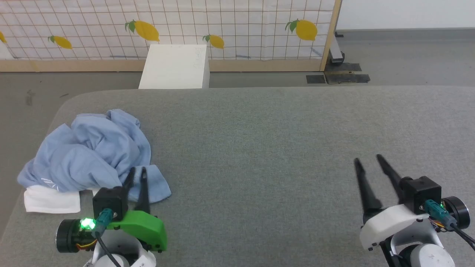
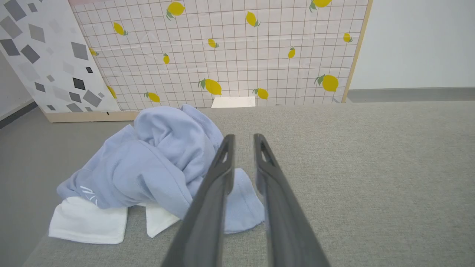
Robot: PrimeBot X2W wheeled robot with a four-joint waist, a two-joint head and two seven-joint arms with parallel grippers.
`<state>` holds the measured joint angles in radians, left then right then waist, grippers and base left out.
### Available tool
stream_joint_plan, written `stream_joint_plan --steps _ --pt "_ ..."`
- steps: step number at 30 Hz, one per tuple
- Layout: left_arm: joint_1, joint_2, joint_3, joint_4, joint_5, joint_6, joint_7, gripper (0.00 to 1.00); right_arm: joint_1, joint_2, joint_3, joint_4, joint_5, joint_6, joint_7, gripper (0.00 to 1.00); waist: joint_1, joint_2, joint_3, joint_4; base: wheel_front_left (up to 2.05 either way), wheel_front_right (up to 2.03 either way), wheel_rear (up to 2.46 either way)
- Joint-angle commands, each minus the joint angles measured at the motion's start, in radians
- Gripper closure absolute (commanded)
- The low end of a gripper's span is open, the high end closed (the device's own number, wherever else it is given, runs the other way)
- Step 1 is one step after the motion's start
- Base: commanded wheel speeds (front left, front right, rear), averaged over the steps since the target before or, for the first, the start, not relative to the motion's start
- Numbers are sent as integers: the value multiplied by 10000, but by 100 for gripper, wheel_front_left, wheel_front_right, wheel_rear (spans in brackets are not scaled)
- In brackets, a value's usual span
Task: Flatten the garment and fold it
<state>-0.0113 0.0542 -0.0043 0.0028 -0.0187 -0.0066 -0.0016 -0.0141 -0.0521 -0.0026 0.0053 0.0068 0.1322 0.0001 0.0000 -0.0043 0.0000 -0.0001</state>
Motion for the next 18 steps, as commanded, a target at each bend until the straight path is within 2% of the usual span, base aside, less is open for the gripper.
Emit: stream_joint_plan --steps 1,18 --pt "22 0 6 23 -29 -9 -48 0 39 0 -7 26 82 0 -52 0 0 1 0 -1 0 0 0" --pt "107 18 35 231 -260 -92 -398 0 249 3 -173 140 455 -2 -400 0 0 7 11 -7 0 0 0"
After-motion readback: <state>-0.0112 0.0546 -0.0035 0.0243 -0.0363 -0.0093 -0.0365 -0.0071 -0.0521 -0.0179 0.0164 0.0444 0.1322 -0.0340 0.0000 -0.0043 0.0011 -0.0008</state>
